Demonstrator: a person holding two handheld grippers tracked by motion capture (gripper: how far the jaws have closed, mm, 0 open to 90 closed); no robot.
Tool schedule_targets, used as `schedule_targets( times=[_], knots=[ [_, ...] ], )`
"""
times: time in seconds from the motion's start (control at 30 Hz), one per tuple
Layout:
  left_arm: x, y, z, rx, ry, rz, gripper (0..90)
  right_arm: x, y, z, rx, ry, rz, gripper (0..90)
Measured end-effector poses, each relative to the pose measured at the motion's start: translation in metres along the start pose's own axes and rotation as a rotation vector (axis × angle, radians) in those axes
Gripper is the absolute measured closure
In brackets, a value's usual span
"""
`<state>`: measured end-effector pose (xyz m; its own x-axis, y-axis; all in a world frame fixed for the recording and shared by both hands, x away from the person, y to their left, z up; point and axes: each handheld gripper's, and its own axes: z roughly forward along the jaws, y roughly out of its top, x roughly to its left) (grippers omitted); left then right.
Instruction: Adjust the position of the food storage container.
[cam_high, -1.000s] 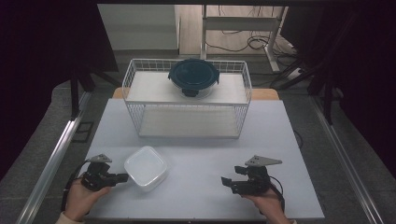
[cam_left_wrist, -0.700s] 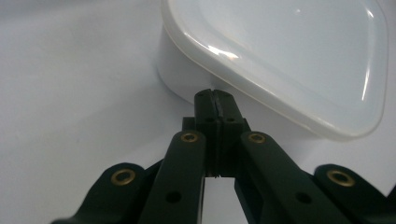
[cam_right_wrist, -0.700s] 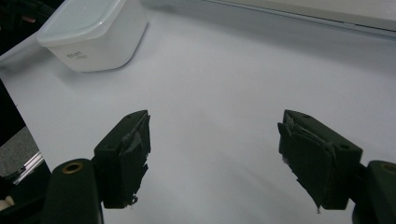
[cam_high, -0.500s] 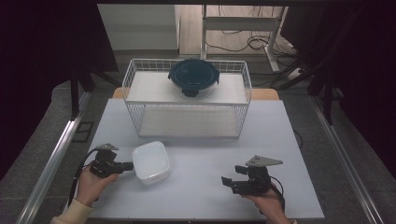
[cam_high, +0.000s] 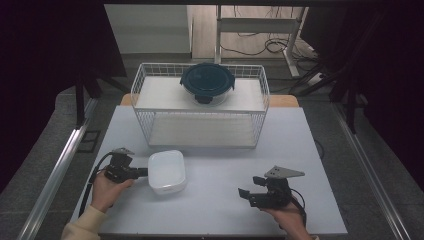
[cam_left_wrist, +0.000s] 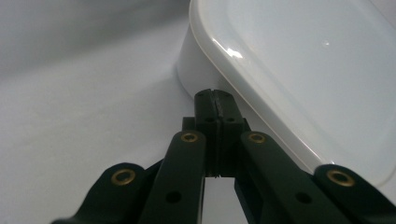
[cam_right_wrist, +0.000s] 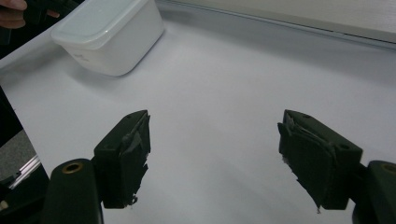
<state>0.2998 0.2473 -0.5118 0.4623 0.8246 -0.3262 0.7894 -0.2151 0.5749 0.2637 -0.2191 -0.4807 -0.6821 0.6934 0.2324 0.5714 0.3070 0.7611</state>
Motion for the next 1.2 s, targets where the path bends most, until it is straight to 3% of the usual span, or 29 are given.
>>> schedule_targets(
  times=[0.4,0.63,0.97,1.2],
  knots=[
    [0.005,0.005,0.009,-0.002,-0.026,-0.023,90.0,0.0,-0.001,0.001,0.003,-0.005,-0.008,24.8],
    [-0.014,0.013,0.016,0.011,-0.043,0.023,90.0,0.001,0.0,0.0,0.0,-0.003,-0.006,24.8],
    [-0.044,0.028,0.04,0.047,-0.076,0.081,90.0,0.001,0.0,-0.002,-0.001,-0.005,-0.012,24.8],
    [-0.071,0.036,0.054,0.063,-0.12,0.123,90.0,0.002,0.001,-0.003,-0.008,-0.003,-0.008,24.8]
  ],
)
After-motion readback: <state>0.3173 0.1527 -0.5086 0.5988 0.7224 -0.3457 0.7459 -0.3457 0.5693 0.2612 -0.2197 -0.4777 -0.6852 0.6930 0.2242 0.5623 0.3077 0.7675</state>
